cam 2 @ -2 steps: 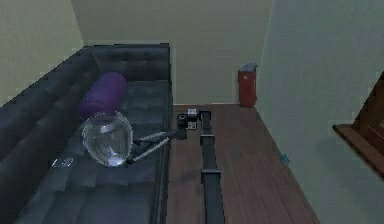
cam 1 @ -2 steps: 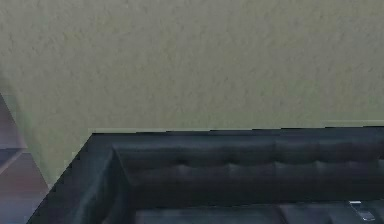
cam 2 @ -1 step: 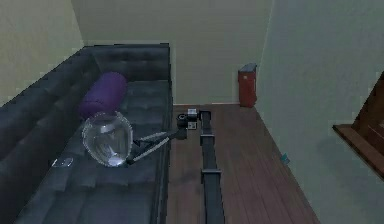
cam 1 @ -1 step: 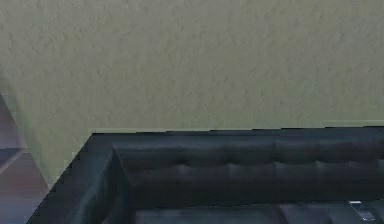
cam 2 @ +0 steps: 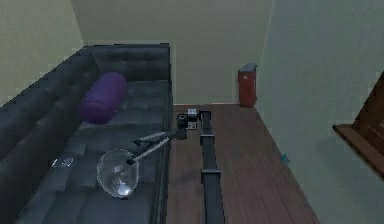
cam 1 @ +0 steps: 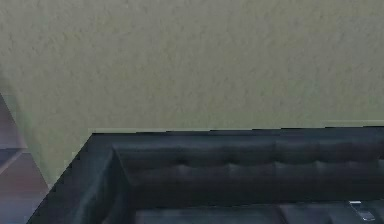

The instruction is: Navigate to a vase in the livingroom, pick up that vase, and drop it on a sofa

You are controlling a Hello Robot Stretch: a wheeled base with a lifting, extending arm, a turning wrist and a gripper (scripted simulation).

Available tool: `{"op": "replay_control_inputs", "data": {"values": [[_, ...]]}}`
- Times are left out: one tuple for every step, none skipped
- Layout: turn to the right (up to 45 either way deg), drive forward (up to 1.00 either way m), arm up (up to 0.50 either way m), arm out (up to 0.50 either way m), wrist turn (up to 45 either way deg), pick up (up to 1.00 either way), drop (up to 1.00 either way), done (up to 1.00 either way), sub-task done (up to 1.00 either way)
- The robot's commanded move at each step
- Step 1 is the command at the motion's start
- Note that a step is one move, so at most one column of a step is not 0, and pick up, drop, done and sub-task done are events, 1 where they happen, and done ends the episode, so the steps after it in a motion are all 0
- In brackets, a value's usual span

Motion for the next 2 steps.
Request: {"op": "replay_control_inputs", "data": {"values": [[0.0,0.00,0.10,0.00,0.0,0.00,0.00,0.00,0.00],[0.0,0.00,0.00,-0.08,0.0,0.00,0.00,0.00,0.00]]}}
